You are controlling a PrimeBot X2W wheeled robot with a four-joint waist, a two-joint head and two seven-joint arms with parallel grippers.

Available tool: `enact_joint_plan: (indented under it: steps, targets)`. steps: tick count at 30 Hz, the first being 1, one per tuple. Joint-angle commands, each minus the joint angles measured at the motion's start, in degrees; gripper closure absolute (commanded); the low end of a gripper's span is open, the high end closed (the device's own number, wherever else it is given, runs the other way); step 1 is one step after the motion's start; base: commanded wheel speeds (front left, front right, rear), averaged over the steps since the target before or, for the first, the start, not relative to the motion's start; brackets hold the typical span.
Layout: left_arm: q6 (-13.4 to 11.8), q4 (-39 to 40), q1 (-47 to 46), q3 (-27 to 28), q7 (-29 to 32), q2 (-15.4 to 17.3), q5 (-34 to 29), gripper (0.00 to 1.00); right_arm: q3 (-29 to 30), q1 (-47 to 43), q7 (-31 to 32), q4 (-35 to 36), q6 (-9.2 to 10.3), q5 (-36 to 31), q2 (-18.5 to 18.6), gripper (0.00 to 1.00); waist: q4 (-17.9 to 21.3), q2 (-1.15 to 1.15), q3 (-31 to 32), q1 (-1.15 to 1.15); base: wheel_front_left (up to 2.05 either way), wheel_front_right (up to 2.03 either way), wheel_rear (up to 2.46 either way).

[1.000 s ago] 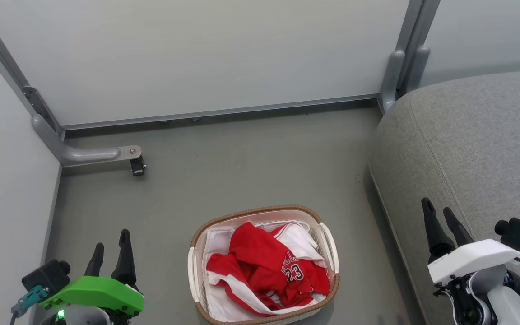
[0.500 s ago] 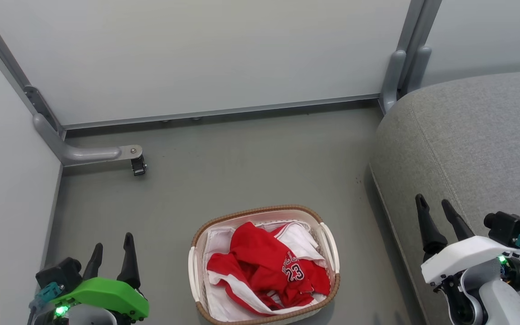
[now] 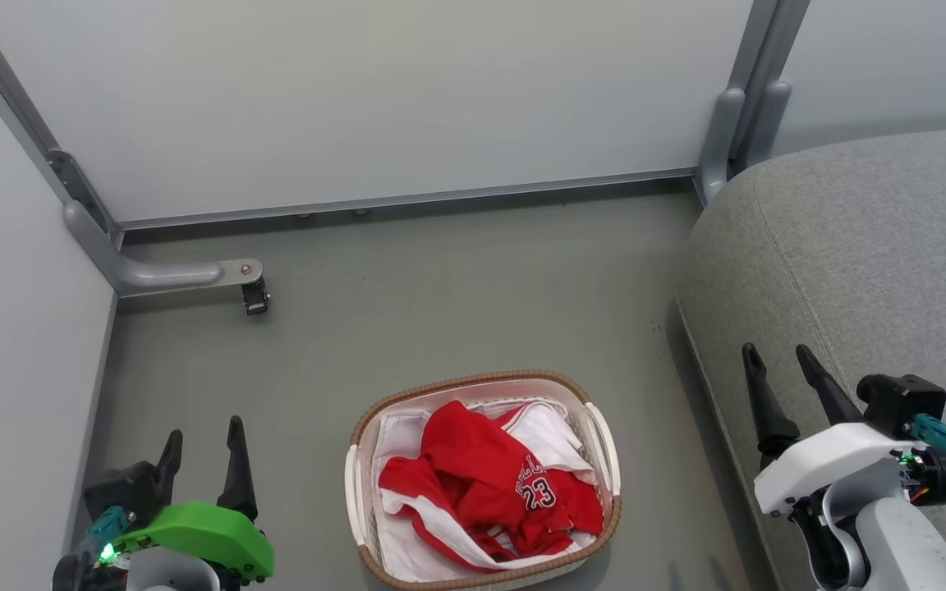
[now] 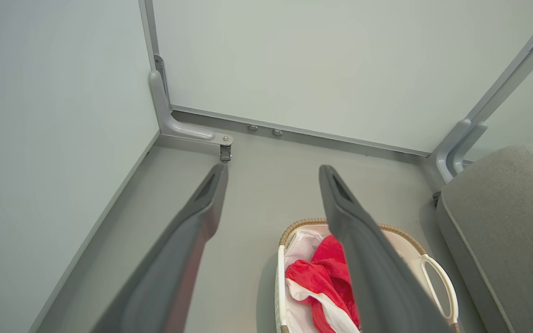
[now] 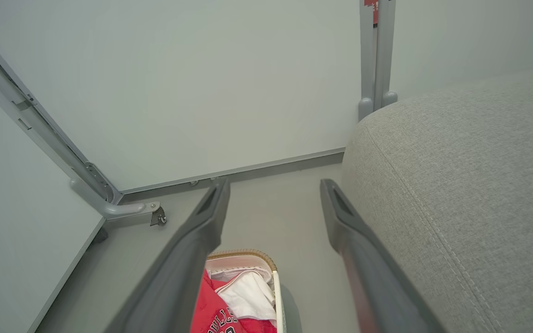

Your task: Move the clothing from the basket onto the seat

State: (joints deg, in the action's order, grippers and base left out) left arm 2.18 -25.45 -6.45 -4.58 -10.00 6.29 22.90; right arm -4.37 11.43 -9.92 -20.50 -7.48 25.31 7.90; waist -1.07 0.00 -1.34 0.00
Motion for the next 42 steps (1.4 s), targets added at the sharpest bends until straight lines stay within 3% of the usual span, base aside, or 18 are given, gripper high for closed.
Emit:
enact_joint_plan:
  steps: [1, 23, 42]
  targets:
    - [-0.3, 0.4, -1.4, 0.0, -0.5, 0.6, -1.8, 0.00, -0.1, 1.0, -0.6, -0.1, -0.01, -1.8, 0.3, 0.00, 0.0, 0.00, 0.1, 0.00, 0.00, 0.00, 0.00]
    - [-1.1, 0.4, 2.1, 2.6, -3.2, -1.8, -10.6, 0.00, 0.0, -1.2, -3.3, -4.8, -0.02, -13.1, -1.1, 0.00, -0.2, 0.00, 0.4, 0.00, 0.00, 0.00, 0.00]
    - [-0.6, 2.4, 2.1, 3.6, -5.2, -3.2, -19.2, 0.00, 2.7, -1.5, -5.3, 0.0, -0.01, -21.9, -1.9, 0.00, 0.4, 0.00, -1.2, 0.00, 0.00, 0.00, 0.00]
